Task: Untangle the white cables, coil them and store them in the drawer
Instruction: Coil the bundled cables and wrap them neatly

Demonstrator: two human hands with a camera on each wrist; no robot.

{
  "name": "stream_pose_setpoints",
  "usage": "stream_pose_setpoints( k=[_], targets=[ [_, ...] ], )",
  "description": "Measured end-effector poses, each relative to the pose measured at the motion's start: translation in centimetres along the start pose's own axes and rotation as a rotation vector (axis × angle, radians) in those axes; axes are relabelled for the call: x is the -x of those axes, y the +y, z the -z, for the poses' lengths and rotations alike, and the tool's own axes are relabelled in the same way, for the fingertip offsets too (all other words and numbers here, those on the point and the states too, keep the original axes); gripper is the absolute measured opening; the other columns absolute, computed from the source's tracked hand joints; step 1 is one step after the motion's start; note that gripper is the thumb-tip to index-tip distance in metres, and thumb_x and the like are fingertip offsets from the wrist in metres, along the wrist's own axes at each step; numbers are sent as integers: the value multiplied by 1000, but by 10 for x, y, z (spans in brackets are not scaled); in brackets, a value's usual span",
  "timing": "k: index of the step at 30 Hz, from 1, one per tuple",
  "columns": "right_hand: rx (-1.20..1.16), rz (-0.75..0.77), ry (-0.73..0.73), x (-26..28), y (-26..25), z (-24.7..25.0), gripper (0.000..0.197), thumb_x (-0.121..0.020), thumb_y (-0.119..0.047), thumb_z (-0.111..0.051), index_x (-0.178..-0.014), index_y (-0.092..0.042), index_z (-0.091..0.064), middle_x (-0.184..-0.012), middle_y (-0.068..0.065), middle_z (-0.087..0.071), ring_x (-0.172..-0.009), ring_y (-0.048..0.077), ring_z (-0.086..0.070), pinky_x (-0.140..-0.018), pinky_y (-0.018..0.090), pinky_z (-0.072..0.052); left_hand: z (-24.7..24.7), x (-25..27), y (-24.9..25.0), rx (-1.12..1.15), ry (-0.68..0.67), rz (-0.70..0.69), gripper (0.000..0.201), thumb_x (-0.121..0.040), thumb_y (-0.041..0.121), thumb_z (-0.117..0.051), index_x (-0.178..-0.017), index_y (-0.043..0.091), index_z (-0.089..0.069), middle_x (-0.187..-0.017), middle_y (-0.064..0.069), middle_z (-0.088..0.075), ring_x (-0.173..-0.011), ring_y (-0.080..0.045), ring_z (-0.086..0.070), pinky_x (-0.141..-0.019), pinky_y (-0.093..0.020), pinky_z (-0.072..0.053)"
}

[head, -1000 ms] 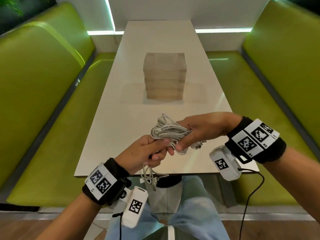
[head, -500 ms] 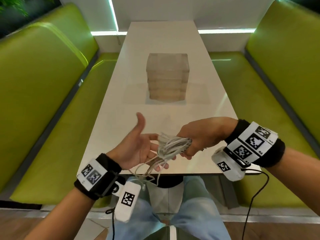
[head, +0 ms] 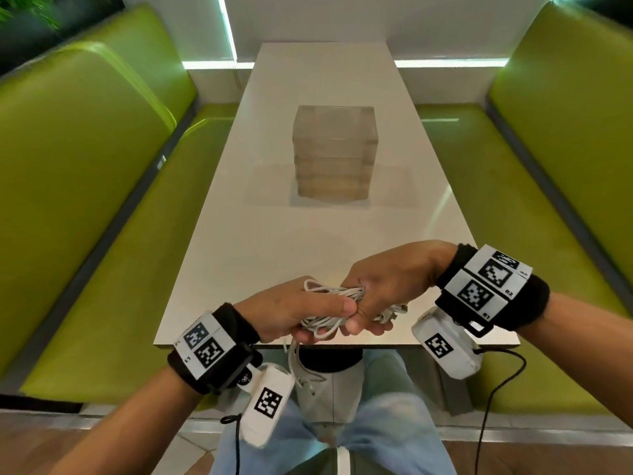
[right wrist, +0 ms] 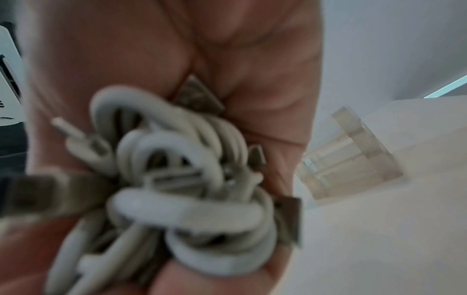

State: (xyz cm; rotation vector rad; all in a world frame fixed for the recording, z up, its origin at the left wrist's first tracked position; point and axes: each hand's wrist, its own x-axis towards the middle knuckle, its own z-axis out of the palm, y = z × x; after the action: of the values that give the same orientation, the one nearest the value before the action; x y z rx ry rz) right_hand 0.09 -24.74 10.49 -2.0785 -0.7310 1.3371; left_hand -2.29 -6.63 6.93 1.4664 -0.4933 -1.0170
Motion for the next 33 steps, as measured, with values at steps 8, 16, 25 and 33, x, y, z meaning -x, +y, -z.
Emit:
stream_pose_setpoints(
  k=[8,16,25,33],
  targets=[
    [47,1,131,10,-2,7,12,-89,-19,-62,-78,-16,-65,-56,-6,-58,-48,11,-50,-45,22,-38,9,-6,-13,84,5,-91,66,-68,81,-47,-99,27,-69,-65,0,-64,-53,-13,-59,-55,-26,-50],
    [-28,105,493,42,-7,39,35,-90,-21,-60,-55,-24,-56,-55,-4,-57,-50,11,-49,-50,25,-38,9,-10,-21,252,291,-236,25,-89,35,-59,-84,13,-69,-53,3,-41,-46,-13,-46,-56,-25,-43],
    [-313,240,704,36,-2,34,17,-88,-16,-62,-75,-6,-59,-60,4,-56,-57,19,-50,-54,30,-38,7,-13,-19,195,503,-328,28,-95,34,-47,-88,12,-64,-50,2,-28,-40,-15,-44,-47,-26,-39],
    [-290,182,832,-9,-2,0,21,-91,-25,-60,-72,-16,-60,-60,-3,-61,-51,8,-53,-52,22,-42,8,-31,-5,375,876,-563,32,-103,21,-30,-96,4,-57,-82,-8,-67,-67,-19,-65,-58,-27,-53]
  ],
)
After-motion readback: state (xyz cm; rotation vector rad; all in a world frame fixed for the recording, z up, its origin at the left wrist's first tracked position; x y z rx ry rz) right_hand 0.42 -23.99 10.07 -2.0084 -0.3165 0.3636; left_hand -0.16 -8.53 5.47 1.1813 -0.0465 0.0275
